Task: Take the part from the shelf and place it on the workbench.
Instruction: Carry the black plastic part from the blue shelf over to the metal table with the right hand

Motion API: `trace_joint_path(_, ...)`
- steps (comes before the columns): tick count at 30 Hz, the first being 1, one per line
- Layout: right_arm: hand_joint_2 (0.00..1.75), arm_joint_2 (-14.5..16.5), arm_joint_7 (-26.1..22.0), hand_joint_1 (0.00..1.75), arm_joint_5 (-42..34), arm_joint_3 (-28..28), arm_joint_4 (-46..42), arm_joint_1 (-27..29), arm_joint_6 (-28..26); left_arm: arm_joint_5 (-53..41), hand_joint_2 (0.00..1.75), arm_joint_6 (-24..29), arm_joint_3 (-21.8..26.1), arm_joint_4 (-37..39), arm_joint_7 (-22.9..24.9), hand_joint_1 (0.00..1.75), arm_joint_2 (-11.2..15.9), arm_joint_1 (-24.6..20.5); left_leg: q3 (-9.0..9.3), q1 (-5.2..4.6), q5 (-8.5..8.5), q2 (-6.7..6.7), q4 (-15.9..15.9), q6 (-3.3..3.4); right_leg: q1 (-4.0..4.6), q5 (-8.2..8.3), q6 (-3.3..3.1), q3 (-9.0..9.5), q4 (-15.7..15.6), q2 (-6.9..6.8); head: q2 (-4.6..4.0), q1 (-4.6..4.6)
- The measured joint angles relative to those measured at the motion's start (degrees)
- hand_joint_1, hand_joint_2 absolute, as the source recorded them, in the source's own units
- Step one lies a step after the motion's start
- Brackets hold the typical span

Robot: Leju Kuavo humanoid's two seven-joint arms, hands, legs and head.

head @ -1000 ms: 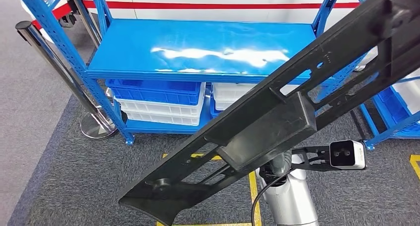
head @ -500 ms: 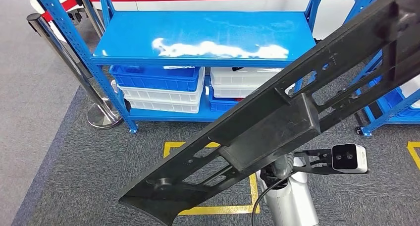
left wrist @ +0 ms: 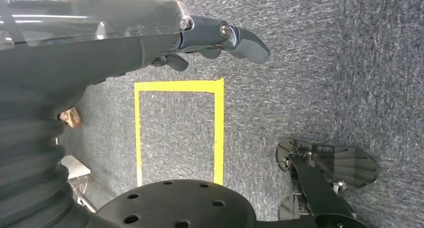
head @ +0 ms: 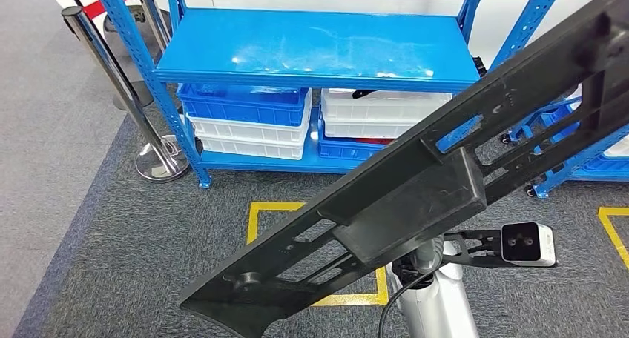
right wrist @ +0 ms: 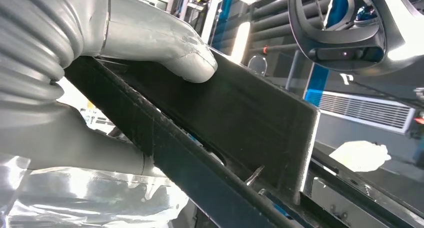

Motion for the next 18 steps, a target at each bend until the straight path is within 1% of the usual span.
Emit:
trace_joint_path(1, 1.75, 0.01, 0.02, 1.75, -0.02, 0.00, -0.10, -0.01, 0.01, 0.00, 1.75, 0.00, -0.02, 0.00, 0.00, 0.00, -0.01, -0.01, -0.14, -0.08, 0.12, -0.01, 0.08, -0.22, 0.16, 0.62, -0.40, 2.10, -3.37, 0.02, -0.01, -0.01)
trace_joint_path(2, 1.75, 0.02, 0.03, 1.75, -0.04, -0.01, -0.19, -0.02, 0.01, 0.00, 1.75, 0.01, -0.05, 0.00, 0.00, 0.00, -0.01, -0.03, -0.28, -0.14, 0.24, -0.01, 0.13, -0.47, 0.35, 0.80, -0.76, 3.20, -5.37, 0.04, -0.01, -0.03)
trace_joint_path(3, 1.75, 0.02, 0.04, 1.75, -0.07, -0.02, -0.26, -0.01, 0.02, 0.00, 1.75, 0.03, -0.10, 0.00, 0.01, 0.00, -0.02, -0.04, -0.41, -0.18, 0.39, 0.02, 0.11, -0.77, 0.53, 0.65, -1.07, 3.38, -6.04, 0.05, -0.01, -0.04)
trace_joint_path(4, 1.75, 0.03, 0.06, 1.75, -0.11, -0.03, -0.32, 0.01, 0.04, 0.00, 1.75, 0.07, -0.15, 0.00, 0.02, 0.00, -0.02, -0.05, -0.46, -0.19, 0.56, 0.04, 0.03, -1.09, 0.58, 0.88, -1.37, 3.21, -6.15, 0.05, 0.00, -0.04)
trace_joint_path(5, 1.75, 0.04, 0.07, 1.75, -0.15, -0.04, -0.37, 0.03, 0.07, 0.00, 1.75, 0.15, -0.20, 0.00, 0.03, 0.00, -0.01, -0.06, -0.55, -0.17, 0.55, 0.03, 0.02, -1.38, 0.43, 1.14, -1.74, 3.18, -6.39, 0.00, 0.00, -0.05)
trace_joint_path(6, 1.75, 0.07, 0.07, 1.75, -0.19, -0.05, -0.41, 0.02, 0.11, 0.00, 1.75, 0.22, -0.24, 0.00, 0.04, 0.00, 0.00, -0.05, -0.78, -0.18, 0.10, -0.01, 0.45, -1.67, 0.25, 1.43, -2.17, 3.18, -6.71, -0.07, 0.00, -0.07)
trace_joint_path(7, 1.75, 0.12, 0.07, 1.75, -0.22, -0.06, -0.45, 0.01, 0.15, 0.00, 1.75, 0.31, -0.26, 0.00, 0.04, 0.00, 0.02, -0.03, -1.41, -0.18, -0.98, -0.07, 1.81, -1.92, 0.06, 1.73, -2.59, 3.13, -7.04, -0.16, 0.00, -0.16)
trace_joint_path(8, 1.75, 0.18, 0.07, 1.75, -0.26, -0.08, -0.46, 0.03, 0.18, 0.00, 1.75, 0.39, -0.27, 0.00, 0.03, 0.00, 0.03, -0.01, -2.60, -0.13, -2.76, -0.12, 4.48, -2.14, -0.06, 1.99, -2.93, 3.02, -7.26, -0.27, 0.00, -0.25)
trace_joint_path(10, 1.75, 0.25, 0.08, 1.75, -0.33, -0.13, -0.45, 0.12, 0.20, 0.00, 1.75, 0.48, -0.27, 0.00, 0.01, 0.00, 0.04, -0.08, -5.77, -0.05, -6.58, -0.15, 11.94, -2.55, 0.04, 2.27, -3.22, 2.51, -7.23, -0.41, 0.00, -0.37)
trace_joint_path(11, 1.75, 0.25, 0.10, 1.75, -0.36, -0.15, -0.45, 0.19, 0.20, 0.00, 1.75, 0.50, -0.27, 0.00, 0.01, 0.00, 0.04, -0.15, -6.90, -0.01, -7.53, -0.14, 14.83, -2.73, 0.08, 2.39, -3.24, 2.25, -7.13, -0.45, 0.00, -0.37)
trace_joint_path(12, 1.75, 0.25, 0.13, 1.75, -0.37, -0.17, -0.45, 0.22, 0.19, 0.00, 1.75, 0.50, -0.27, 0.00, 0.01, 0.00, 0.05, -0.21, -7.07, 0.05, -7.36, -0.13, 15.74, -2.85, 0.09, 2.48, -3.22, 2.02, -6.96, -0.46, 0.00, -0.36)
trace_joint_path(13, 1.75, 0.26, 0.17, 1.75, -0.38, -0.18, -0.45, 0.24, 0.17, 0.00, 1.75, 0.50, -0.27, 0.00, 0.01, 0.00, 0.05, -0.24, -6.14, 0.14, -6.14, -0.13, 14.42, -2.92, 0.08, 2.53, -3.18, 1.81, -6.72, -0.43, 0.00, -0.36)
trace_joint_path(14, 1.75, 0.30, 0.22, 1.75, -0.38, -0.19, -0.45, 0.25, 0.16, 0.00, 1.75, 0.51, -0.28, 0.00, 0.02, 0.00, 0.06, -0.21, -4.25, 0.26, -4.18, -0.12, 11.02, -2.92, 0.07, 2.53, -3.11, 1.64, -6.40, -0.37, 0.00, -0.36)
trace_joint_path(15, 1.75, 0.35, 0.26, 1.75, -0.39, -0.21, -0.46, 0.25, 0.15, 0.00, 1.75, 0.53, -0.28, 0.00, 0.02, 0.00, 0.06, -0.14, -2.18, 0.35, -2.65, -0.12, 7.12, -2.85, 0.09, 2.51, -2.98, 1.44, -6.08, -0.30, 0.00, -0.36)
trace_joint_path(16, 1.75, 0.40, 0.30, 1.75, -0.40, -0.23, -0.46, 0.25, 0.14, 0.01, 1.75, 0.55, -0.28, 0.00, 0.02, 0.00, 0.06, -0.07, -0.55, 0.34, -1.58, -0.14, 3.71, -2.69, 0.18, 2.50, -2.76, 1.18, -5.69, -0.21, 0.00, -0.37)
trace_joint_path(17, 1.75, 0.45, 0.33, 1.75, -0.40, -0.25, -0.47, 0.26, 0.15, 0.02, 1.75, 0.56, -0.28, 0.00, 0.01, 0.00, 0.06, 0.02, 0.31, 0.27, -1.11, -0.18, 1.61, -2.42, 0.27, 2.58, -2.42, 0.91, -5.43, -0.16, 0.00, -0.34)
trace_joint_path(18, 1.75, 0.48, 0.36, 1.75, -0.41, -0.26, -0.47, 0.27, 0.15, 0.03, 1.75, 0.57, -0.27, 0.00, -0.02, 0.00, 0.06, 0.08, 0.44, 0.15, -1.17, -0.23, 0.88, -2.09, 0.35, 2.75, -2.02, 0.66, -5.34, -0.14, 0.00, -0.36)
